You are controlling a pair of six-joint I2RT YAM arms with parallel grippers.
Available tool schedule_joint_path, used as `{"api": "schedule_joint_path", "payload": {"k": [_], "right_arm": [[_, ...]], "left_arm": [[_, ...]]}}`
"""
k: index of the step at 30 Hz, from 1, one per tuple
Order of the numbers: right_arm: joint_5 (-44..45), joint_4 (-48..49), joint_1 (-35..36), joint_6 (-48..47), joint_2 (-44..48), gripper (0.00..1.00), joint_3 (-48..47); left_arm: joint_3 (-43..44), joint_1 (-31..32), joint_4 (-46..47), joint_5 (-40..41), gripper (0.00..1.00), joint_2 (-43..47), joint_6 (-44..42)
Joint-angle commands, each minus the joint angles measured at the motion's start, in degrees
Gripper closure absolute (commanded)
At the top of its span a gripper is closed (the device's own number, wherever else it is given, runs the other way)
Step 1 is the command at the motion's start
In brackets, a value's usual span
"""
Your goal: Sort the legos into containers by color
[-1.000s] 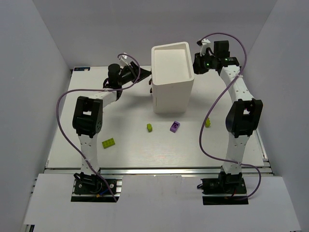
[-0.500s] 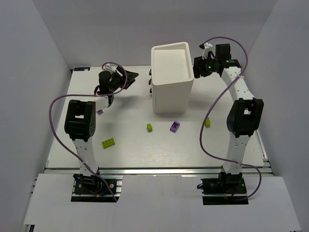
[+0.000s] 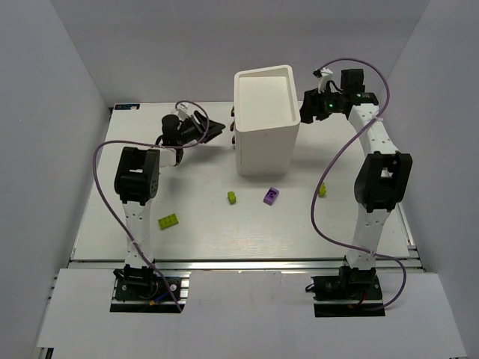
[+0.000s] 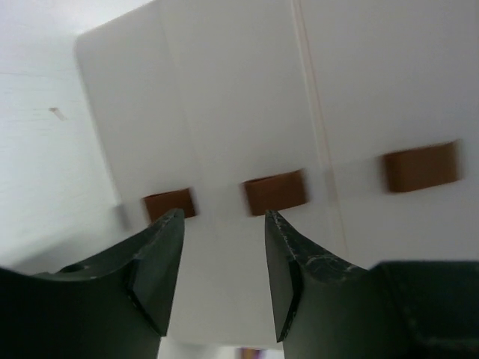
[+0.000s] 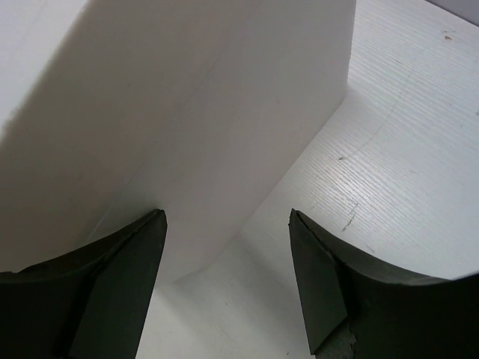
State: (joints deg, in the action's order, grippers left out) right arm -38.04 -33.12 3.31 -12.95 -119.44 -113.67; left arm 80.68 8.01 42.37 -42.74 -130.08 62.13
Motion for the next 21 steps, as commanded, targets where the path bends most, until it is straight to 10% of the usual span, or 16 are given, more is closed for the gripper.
{"api": "schedule_joint_path", "payload": {"k": [1, 9, 21], "right_arm": [[-7.3, -0.19, 0.65, -0.85, 1.05, 0.27, -1.56], [-9.15, -1.06, 0.12, -2.6, 0.87, 0.25, -1.82], [-9.16, -3.35, -0.41, -4.72, -0.36, 0.22, -4.1]], "left_arm": [[1.49, 0.25, -2.62, -3.58, 0.42, 2.89, -15.47], [-3.87, 1.39, 6.4, -3.66, 0.38, 5.37, -38.63], [2.2, 1.92, 15.55, -8.32, 0.28, -1.05, -38.84]]}}
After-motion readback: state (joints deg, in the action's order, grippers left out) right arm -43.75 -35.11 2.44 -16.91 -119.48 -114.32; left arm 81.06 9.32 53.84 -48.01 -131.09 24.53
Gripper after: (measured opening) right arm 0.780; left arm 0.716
